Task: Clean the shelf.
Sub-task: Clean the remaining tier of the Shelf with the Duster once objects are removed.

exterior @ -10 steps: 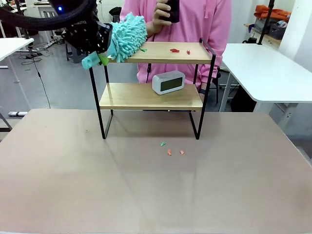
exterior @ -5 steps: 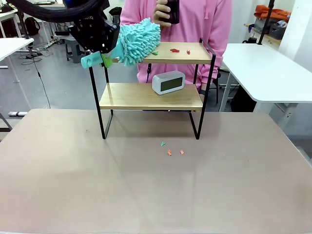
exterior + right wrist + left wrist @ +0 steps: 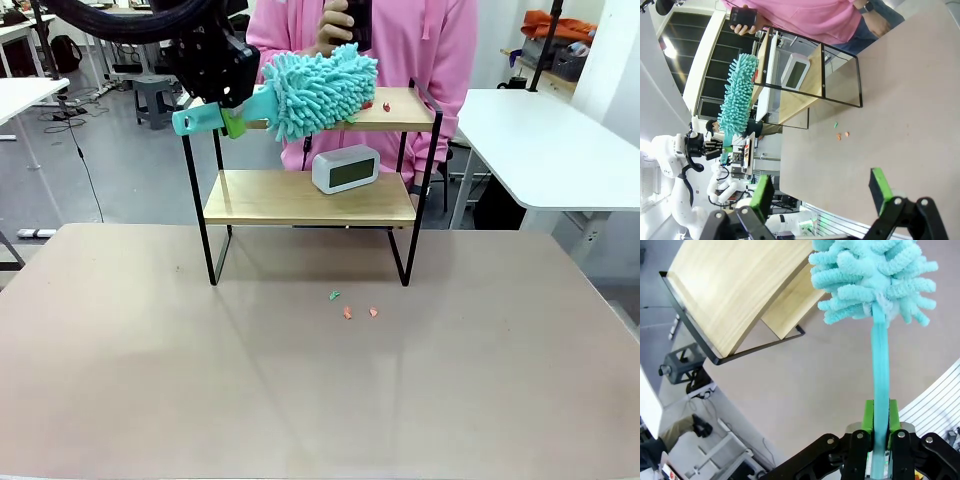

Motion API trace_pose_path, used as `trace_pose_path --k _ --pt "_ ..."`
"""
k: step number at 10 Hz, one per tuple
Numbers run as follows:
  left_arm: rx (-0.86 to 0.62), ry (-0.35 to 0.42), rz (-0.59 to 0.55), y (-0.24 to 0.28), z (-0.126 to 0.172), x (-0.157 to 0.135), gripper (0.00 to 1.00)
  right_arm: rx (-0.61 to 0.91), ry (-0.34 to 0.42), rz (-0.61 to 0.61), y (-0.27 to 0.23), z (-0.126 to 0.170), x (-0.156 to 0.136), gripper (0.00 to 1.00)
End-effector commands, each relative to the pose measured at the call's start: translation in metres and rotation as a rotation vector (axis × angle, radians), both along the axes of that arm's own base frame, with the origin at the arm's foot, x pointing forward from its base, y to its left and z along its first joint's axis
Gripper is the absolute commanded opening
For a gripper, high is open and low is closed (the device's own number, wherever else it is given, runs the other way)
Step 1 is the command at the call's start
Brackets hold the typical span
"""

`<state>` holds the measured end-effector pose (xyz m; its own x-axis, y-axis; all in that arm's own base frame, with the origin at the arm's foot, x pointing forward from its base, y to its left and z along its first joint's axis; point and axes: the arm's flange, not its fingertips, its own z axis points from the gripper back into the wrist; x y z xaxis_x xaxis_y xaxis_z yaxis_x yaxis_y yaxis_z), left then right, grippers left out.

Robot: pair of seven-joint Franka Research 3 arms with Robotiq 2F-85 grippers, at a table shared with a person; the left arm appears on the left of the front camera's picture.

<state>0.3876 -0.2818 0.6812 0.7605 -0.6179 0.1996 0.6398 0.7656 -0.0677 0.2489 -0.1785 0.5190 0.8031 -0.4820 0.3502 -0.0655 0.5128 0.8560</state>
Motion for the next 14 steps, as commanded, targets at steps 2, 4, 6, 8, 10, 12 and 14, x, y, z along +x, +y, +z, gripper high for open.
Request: trace_pose_path --k 2,4,6,8,10,12,14 --pt "0.022 -0.013 -0.068 -0.004 0.002 0.003 0.13 0.006 -0.033 0.008 0.001 0.001 0.002 1.00" --pt "0.031 0.015 -0.165 0.004 0.010 0.004 0.13 0.006 -0.033 0.008 0.001 0.001 0.002 1.00" --pt "0.092 0.054 -0.295 0.033 0.022 -0.003 0.13 0.006 -0.033 0.008 0.001 0.001 0.002 1.00" --pt "0.152 0.127 -0.411 0.071 0.025 -0.018 0.13 0.006 -0.033 0.008 0.001 0.001 0.002 1.00" --pt "0.130 0.202 -0.506 0.097 0.025 -0.035 0.13 0.006 -0.033 0.008 0.001 0.001 0.002 1.00" --pt "0.066 0.217 -0.541 0.116 0.026 -0.047 0.13 0.006 -0.033 0.008 0.001 0.001 0.002 1.00" --pt "0.008 0.252 -0.581 0.133 0.024 -0.056 0.13 0.006 -0.033 0.008 0.001 0.001 0.002 1.00"
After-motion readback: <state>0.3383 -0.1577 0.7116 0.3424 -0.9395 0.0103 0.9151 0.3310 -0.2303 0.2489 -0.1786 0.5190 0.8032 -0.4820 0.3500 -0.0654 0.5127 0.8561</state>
